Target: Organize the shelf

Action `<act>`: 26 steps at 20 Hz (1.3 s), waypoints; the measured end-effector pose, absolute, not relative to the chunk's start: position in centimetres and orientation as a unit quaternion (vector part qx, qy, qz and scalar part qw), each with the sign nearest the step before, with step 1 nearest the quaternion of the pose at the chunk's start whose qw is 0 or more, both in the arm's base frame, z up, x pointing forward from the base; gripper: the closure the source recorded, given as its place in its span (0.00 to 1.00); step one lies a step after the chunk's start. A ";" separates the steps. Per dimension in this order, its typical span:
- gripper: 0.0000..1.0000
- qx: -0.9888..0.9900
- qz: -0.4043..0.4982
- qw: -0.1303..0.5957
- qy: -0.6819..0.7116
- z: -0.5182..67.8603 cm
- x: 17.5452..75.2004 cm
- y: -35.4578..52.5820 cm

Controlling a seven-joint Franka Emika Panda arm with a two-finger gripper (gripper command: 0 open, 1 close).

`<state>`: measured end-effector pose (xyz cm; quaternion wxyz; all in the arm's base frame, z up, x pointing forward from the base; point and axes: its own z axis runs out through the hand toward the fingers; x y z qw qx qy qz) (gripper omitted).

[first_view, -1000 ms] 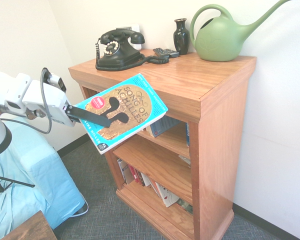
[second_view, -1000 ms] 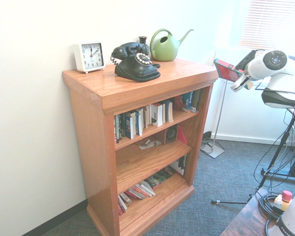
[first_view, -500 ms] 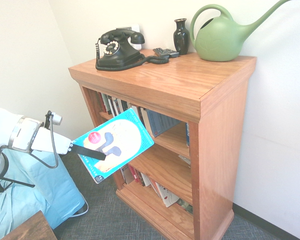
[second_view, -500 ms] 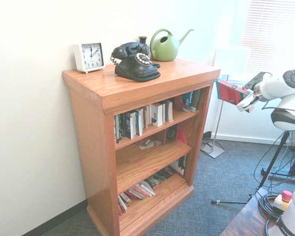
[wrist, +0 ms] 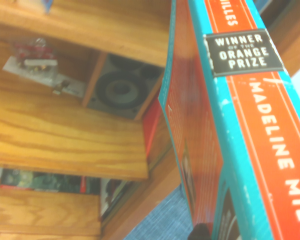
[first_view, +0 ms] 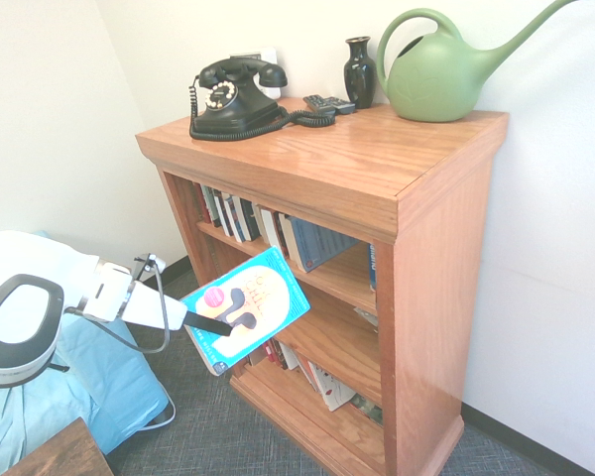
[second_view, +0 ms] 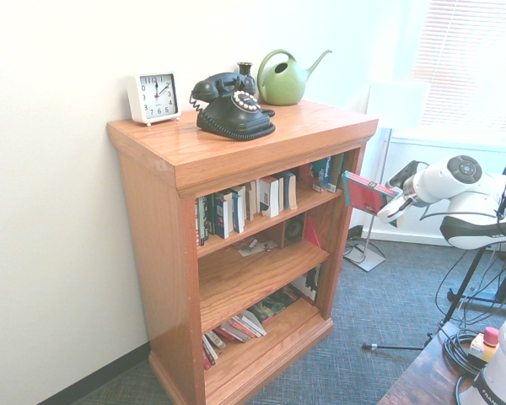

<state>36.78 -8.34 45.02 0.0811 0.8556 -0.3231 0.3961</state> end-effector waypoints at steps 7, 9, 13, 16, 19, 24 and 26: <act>1.00 0.857 0.399 0.062 -0.321 42.6 40.1 -6.7; 1.00 0.855 0.401 0.052 -0.324 42.3 41.3 -6.5; 1.00 0.851 0.411 0.027 -0.326 42.3 44.1 -6.8; 1.00 0.851 0.415 0.013 -0.323 41.9 46.3 -6.3; 1.00 0.850 0.418 0.001 -0.320 41.3 48.2 -5.4; 1.00 0.845 0.423 -0.031 -0.326 40.6 50.9 -5.0; 1.00 0.842 0.423 -0.042 -0.331 40.2 52.1 -5.1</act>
